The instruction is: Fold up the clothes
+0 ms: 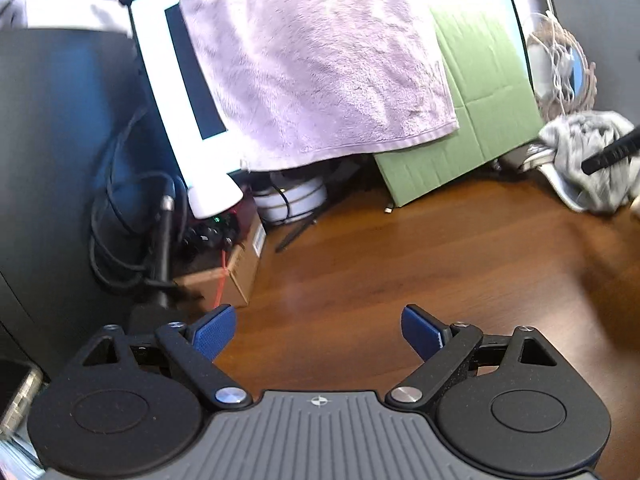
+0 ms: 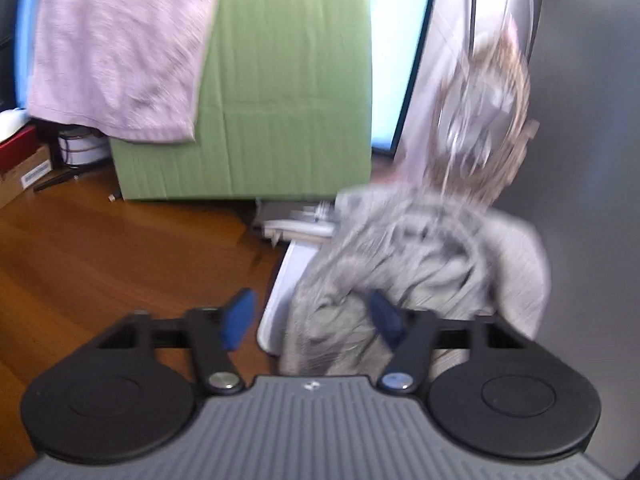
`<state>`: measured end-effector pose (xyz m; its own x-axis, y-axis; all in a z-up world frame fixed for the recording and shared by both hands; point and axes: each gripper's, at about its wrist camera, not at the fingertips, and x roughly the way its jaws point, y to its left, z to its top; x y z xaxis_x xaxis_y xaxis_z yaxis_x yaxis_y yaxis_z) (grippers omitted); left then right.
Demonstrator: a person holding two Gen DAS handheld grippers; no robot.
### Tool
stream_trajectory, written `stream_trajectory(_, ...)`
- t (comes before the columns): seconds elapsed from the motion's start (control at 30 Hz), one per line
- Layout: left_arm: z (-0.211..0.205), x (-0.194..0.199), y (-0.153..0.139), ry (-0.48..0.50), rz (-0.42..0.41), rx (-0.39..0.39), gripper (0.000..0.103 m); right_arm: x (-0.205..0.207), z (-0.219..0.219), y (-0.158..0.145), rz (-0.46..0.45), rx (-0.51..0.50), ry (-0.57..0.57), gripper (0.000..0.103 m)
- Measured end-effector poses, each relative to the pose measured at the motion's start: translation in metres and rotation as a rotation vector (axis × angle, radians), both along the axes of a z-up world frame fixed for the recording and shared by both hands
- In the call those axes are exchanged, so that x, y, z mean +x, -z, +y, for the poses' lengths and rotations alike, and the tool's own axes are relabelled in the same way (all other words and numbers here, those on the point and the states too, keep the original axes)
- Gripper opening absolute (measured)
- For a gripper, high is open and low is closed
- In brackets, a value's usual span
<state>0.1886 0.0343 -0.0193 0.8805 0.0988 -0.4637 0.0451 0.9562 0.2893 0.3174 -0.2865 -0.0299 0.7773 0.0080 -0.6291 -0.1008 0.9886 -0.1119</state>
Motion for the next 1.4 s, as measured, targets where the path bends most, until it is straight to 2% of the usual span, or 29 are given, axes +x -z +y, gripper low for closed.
stream_trajectory(0.03, -0.001, -0.001, 0.000, 0.021, 0.002, -0.007, 0.090, 0.010, -0.003, 0.001, 0.044, 0.039, 0.012, 0.050)
stream_trajectory(0.13, -0.001, -0.002, -0.003, 0.094, 0.043, -0.058, 0.090, 0.032, -0.008, 0.010, 0.099, 0.052, 0.047, 0.051)
stream_trajectory(0.17, -0.002, -0.002, -0.003, 0.110, 0.048, -0.061, 0.090, 0.037, -0.008, 0.013, 0.122, 0.057, 0.034, 0.047)
stream_trajectory(0.23, -0.008, -0.005, -0.004, 0.116, 0.047, -0.031, 0.095, 0.045, -0.009, 0.020, 0.173, 0.071, 0.045, 0.015)
stream_trajectory(0.27, -0.011, -0.007, -0.004, 0.116, 0.042, -0.008, 0.098, 0.046, -0.010, 0.021, 0.179, 0.075, 0.056, 0.005)
stream_trajectory(0.3, -0.014, -0.009, -0.004, 0.121, 0.030, 0.013, 0.099, 0.046, -0.011, 0.022, 0.185, 0.078, 0.067, 0.004)
stream_trajectory(0.37, -0.019, -0.013, -0.006, 0.129, 0.027, 0.038, 0.100, 0.036, -0.009, 0.010, 0.134, 0.070, 0.051, 0.004)
stream_trajectory(0.43, -0.018, -0.013, -0.010, 0.156, 0.052, -0.007, 0.099, 0.023, -0.010, -0.013, 0.091, 0.104, 0.036, 0.004)
stream_trajectory(0.5, -0.010, -0.013, -0.016, 0.201, 0.079, -0.130, 0.097, 0.009, -0.012, -0.043, 0.048, 0.153, 0.027, 0.004)
stream_trajectory(0.53, -0.004, -0.013, -0.020, 0.222, 0.077, -0.208, 0.092, 0.001, -0.012, -0.061, 0.016, 0.175, 0.023, 0.004)
stream_trajectory(0.63, 0.016, -0.019, -0.030, 0.258, 0.037, -0.420, 0.089, -0.025, -0.012, -0.118, -0.072, 0.256, 0.010, 0.004)
stream_trajectory(0.67, 0.020, -0.022, -0.034, 0.255, 0.027, -0.463, 0.089, -0.033, -0.010, -0.137, -0.097, 0.272, 0.005, 0.004)
stream_trajectory(0.7, 0.020, -0.025, -0.039, 0.252, 0.018, -0.458, 0.089, -0.040, -0.007, -0.156, -0.123, 0.288, 0.000, 0.004)
stream_trajectory(0.77, 0.015, -0.034, -0.050, 0.267, -0.004, -0.399, 0.089, -0.056, 0.005, -0.187, -0.144, 0.313, -0.028, 0.004)
stream_trajectory(0.87, 0.013, -0.056, -0.068, 0.369, -0.065, -0.389, 0.089, -0.076, 0.034, -0.225, -0.165, 0.315, -0.070, 0.004)
stream_trajectory(0.93, 0.013, -0.070, -0.079, 0.431, -0.086, -0.403, 0.089, -0.091, 0.057, -0.243, -0.167, 0.344, -0.124, 0.004)
stream_trajectory(1.03, 0.012, -0.086, -0.086, 0.439, -0.131, -0.368, 0.089, -0.106, 0.099, -0.251, -0.162, 0.331, -0.191, 0.004)
stream_trajectory(1.07, 0.013, -0.089, -0.086, 0.436, -0.135, -0.352, 0.087, -0.106, 0.116, -0.248, -0.145, 0.318, -0.215, 0.005)
stream_trajectory(1.23, 0.023, -0.085, -0.059, 0.404, -0.030, -0.319, 0.058, -0.081, 0.187, -0.163, 0.081, 0.286, -0.335, 0.007)
stream_trajectory(1.3, 0.031, -0.083, -0.044, 0.385, 0.019, -0.314, 0.052, -0.071, 0.211, -0.120, 0.176, 0.261, -0.373, 0.009)
stream_trajectory(1.37, 0.038, -0.080, -0.031, 0.364, 0.069, -0.319, 0.051, -0.061, 0.229, -0.084, 0.257, 0.248, -0.412, 0.010)
stream_trajectory(1.4, 0.041, -0.079, -0.025, 0.362, 0.091, -0.325, 0.051, -0.059, 0.233, -0.069, 0.286, 0.241, -0.427, 0.016)
